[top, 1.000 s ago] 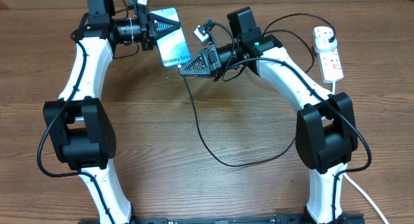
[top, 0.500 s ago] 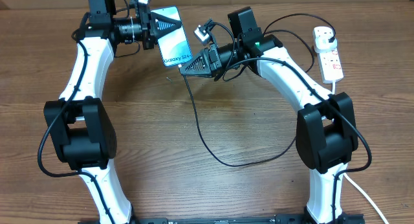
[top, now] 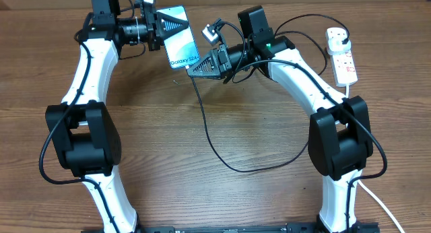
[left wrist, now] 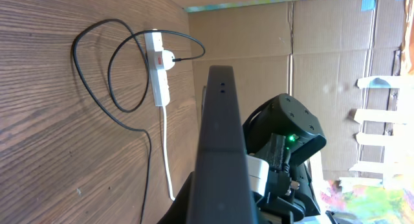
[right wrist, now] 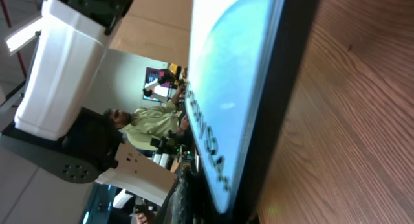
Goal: Plug charger to phone and switch on socket
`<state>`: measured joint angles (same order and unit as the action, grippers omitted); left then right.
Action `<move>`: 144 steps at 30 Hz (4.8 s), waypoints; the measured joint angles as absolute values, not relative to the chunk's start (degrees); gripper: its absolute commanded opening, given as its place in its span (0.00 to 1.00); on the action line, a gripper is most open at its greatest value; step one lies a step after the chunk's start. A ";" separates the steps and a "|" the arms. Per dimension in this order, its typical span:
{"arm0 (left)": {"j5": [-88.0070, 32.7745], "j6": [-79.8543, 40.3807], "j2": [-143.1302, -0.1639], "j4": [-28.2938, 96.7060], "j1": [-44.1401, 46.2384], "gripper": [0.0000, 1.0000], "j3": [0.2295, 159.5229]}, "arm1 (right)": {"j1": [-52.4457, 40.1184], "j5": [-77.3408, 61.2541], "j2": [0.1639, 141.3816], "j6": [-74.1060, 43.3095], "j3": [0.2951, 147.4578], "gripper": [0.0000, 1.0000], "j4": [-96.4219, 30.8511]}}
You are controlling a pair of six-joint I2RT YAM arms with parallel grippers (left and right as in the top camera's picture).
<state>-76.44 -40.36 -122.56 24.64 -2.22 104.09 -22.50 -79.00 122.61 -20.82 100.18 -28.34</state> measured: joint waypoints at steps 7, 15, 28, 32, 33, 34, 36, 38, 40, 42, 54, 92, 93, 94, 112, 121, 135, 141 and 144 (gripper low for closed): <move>-76.29 -40.38 -122.56 24.60 -2.22 0.05 104.09 | -22.41 -79.26 122.61 -21.43 100.18 0.04 -28.05; -76.55 -43.62 -122.56 21.37 -1.93 0.04 104.07 | -22.41 -79.09 122.61 -22.06 100.18 0.04 -27.90; -76.51 -47.62 -122.56 19.46 -1.48 0.05 104.07 | -22.13 -79.15 122.61 -23.77 100.18 0.04 -27.81; -76.44 -47.70 -122.56 19.46 -1.48 0.05 104.07 | -21.74 -79.66 122.61 -23.97 100.18 0.04 -27.86; -76.44 -47.70 -122.56 19.46 -1.48 0.05 104.07 | -21.32 -79.75 122.61 -24.25 100.18 0.04 -27.86; -76.29 -47.90 -122.56 19.46 -1.48 0.04 104.07 | -21.04 -79.81 122.61 -24.43 100.18 0.04 -27.86; -76.05 -48.12 -122.56 19.46 -1.50 0.04 104.07 | -20.25 -79.99 122.61 -24.88 100.18 0.04 -27.88; -75.94 -48.14 -122.56 19.44 -1.54 0.04 104.07 | -19.55 -80.01 122.61 -25.47 100.18 0.04 -27.88; -75.83 -48.42 -122.56 19.22 -1.58 0.04 104.07 | -19.18 -80.01 122.61 -25.96 100.18 0.04 -27.86; -75.68 -49.19 -122.56 18.52 -1.58 0.04 104.05 | -19.11 -79.94 122.61 -26.39 100.18 0.04 -27.79; -74.41 -52.40 -122.56 13.78 -1.48 0.04 104.05 | -19.14 -79.99 122.61 -27.00 100.18 0.04 -27.64; -71.48 -52.90 -122.56 13.72 0.78 0.04 104.05 | -19.22 -81.97 122.61 -27.00 100.18 0.04 -26.61; -71.48 -53.25 -122.56 13.72 0.78 0.04 104.05 | -19.22 -81.97 122.61 -27.03 100.18 0.04 -26.59; -71.48 -53.56 -122.56 13.72 0.78 0.04 104.05 | -19.22 -81.95 122.61 -26.98 100.18 0.04 -26.57; -71.96 -55.18 -122.56 13.72 0.75 0.04 104.05 | -19.25 -82.04 122.61 -26.98 100.18 0.04 -26.57; -72.29 -55.16 -122.56 13.72 0.75 0.04 104.05 | -19.18 -82.67 122.61 -26.98 100.18 0.04 -26.52; -72.97 -55.11 -122.56 13.74 0.75 0.04 104.05 | -19.11 -83.74 122.61 -26.96 100.18 0.04 -26.09; -73.45 -55.11 -122.56 13.74 0.67 0.04 104.05 | -19.11 -83.90 122.61 -26.96 100.18 0.04 -25.67; -73.73 -55.11 -122.56 13.74 0.62 0.04 104.05 | -19.11 -84.05 122.61 -26.96 100.18 0.04 -25.43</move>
